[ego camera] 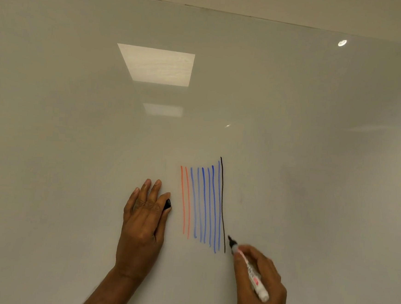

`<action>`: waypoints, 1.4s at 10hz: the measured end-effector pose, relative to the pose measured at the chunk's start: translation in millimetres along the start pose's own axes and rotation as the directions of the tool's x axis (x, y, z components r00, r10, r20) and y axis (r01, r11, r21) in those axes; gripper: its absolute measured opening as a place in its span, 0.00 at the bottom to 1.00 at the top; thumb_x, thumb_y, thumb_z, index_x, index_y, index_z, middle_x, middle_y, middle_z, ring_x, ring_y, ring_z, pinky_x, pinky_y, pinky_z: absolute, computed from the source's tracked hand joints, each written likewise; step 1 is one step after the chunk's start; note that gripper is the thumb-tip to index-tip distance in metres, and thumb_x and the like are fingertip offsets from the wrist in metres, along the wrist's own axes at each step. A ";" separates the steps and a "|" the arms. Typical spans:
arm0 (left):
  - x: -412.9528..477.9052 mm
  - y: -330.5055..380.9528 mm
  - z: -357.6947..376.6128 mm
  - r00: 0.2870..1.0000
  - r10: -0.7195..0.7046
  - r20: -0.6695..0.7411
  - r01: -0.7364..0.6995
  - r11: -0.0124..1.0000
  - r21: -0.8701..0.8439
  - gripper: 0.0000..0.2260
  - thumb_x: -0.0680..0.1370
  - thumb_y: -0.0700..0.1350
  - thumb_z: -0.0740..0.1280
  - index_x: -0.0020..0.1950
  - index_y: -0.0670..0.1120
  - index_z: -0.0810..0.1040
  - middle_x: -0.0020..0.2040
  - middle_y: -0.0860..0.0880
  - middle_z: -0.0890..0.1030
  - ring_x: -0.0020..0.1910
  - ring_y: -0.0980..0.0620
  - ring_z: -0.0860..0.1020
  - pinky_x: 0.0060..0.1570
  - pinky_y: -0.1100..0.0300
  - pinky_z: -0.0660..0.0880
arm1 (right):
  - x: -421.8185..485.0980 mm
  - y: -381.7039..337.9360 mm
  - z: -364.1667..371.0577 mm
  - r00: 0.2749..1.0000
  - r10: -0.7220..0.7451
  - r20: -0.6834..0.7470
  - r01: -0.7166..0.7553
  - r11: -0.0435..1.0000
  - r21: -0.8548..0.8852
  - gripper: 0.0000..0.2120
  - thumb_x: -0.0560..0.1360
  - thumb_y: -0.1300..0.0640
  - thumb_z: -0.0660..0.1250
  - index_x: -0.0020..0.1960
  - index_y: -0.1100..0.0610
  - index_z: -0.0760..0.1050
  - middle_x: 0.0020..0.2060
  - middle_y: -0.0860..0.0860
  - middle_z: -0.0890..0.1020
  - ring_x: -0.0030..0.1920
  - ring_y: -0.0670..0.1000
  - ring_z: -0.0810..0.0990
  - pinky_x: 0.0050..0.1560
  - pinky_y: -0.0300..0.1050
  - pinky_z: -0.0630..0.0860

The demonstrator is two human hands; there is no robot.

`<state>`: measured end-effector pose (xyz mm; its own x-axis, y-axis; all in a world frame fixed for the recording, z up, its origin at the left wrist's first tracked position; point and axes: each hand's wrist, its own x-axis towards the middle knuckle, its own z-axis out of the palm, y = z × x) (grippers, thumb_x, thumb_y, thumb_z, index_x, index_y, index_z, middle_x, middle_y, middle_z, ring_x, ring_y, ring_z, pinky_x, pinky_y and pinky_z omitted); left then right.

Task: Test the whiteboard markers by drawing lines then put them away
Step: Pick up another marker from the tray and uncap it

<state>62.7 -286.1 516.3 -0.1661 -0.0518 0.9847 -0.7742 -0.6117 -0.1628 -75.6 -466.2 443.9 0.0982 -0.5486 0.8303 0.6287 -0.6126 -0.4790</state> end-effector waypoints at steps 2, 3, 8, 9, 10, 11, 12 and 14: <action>0.1 2.0 -1.5 1.000 -0.005 0.006 0.005 1.000 0.002 0.17 0.82 0.42 0.65 0.69 0.36 0.77 0.74 0.40 0.74 0.77 0.42 0.68 0.76 0.40 0.64 | 70.0 -45.6 31.3 0.991 -0.103 0.088 0.092 0.988 0.121 0.09 0.78 0.57 0.70 0.58 0.50 0.81 0.50 0.46 0.83 0.52 0.51 0.83 0.51 0.49 0.81; -0.2 1.7 -1.8 1.000 -0.006 0.012 0.006 1.000 0.004 0.17 0.82 0.41 0.66 0.69 0.37 0.77 0.74 0.40 0.73 0.77 0.42 0.68 0.76 0.40 0.63 | 93.8 -49.5 47.3 0.991 -0.112 0.069 0.102 0.986 0.134 0.11 0.78 0.56 0.69 0.60 0.53 0.80 0.52 0.47 0.83 0.53 0.51 0.83 0.51 0.51 0.82; -0.7 2.0 -2.1 1.000 -0.004 0.009 0.004 1.000 0.009 0.17 0.82 0.42 0.66 0.69 0.37 0.78 0.73 0.40 0.74 0.77 0.42 0.68 0.76 0.40 0.64 | 52.3 -19.9 35.0 0.993 -0.110 0.040 0.109 0.994 0.023 0.15 0.77 0.45 0.66 0.61 0.49 0.79 0.52 0.43 0.82 0.54 0.49 0.82 0.53 0.56 0.80; -0.9 2.3 -2.2 1.000 -0.001 0.006 0.001 1.000 0.004 0.17 0.83 0.43 0.65 0.69 0.37 0.77 0.73 0.39 0.74 0.77 0.42 0.68 0.76 0.40 0.64 | 24.7 -5.5 24.9 0.997 -0.070 0.043 0.071 0.997 -0.019 0.18 0.75 0.43 0.65 0.61 0.48 0.80 0.53 0.43 0.82 0.54 0.48 0.81 0.55 0.52 0.80; -0.5 2.3 -1.3 1.000 -0.001 0.001 0.001 1.000 -0.005 0.17 0.83 0.43 0.65 0.69 0.37 0.77 0.73 0.39 0.74 0.77 0.41 0.68 0.75 0.39 0.64 | 3.5 10.5 13.9 0.998 -0.063 0.025 0.064 0.997 -0.052 0.17 0.75 0.37 0.66 0.60 0.43 0.79 0.52 0.41 0.83 0.54 0.43 0.81 0.55 0.43 0.77; -0.6 2.1 -1.5 1.000 -0.003 0.003 0.003 1.000 -0.007 0.16 0.83 0.42 0.65 0.69 0.37 0.77 0.73 0.39 0.74 0.77 0.41 0.68 0.75 0.39 0.64 | -8.5 22.3 6.5 1.000 0.003 0.024 0.000 0.994 -0.113 0.18 0.74 0.29 0.61 0.62 0.29 0.73 0.50 0.43 0.83 0.52 0.38 0.79 0.56 0.36 0.74; -0.4 2.5 -2.3 1.000 0.002 0.002 -0.002 1.000 -0.002 0.16 0.83 0.42 0.65 0.69 0.37 0.77 0.73 0.39 0.74 0.77 0.41 0.69 0.75 0.39 0.64 | -23.4 18.4 1.8 1.000 0.004 -0.020 -0.006 0.994 -0.113 0.09 0.76 0.42 0.68 0.56 0.36 0.80 0.51 0.39 0.83 0.52 0.39 0.80 0.56 0.40 0.74; -0.4 3.8 -3.8 0.999 -0.037 0.016 0.038 0.998 -0.054 0.15 0.83 0.42 0.64 0.68 0.36 0.78 0.73 0.40 0.74 0.77 0.43 0.68 0.76 0.40 0.63 | -36.6 10.2 -28.7 0.929 0.061 0.364 -0.096 0.992 0.078 0.20 0.77 0.49 0.66 0.66 0.58 0.78 0.60 0.34 0.79 0.62 0.41 0.77 0.65 0.31 0.69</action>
<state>57.5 -285.4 515.1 -0.1277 -0.0419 0.9909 -0.8119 -0.5694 -0.1288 -94.9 -468.7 400.5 0.4106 -0.3400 0.8460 0.6747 -0.5108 -0.5327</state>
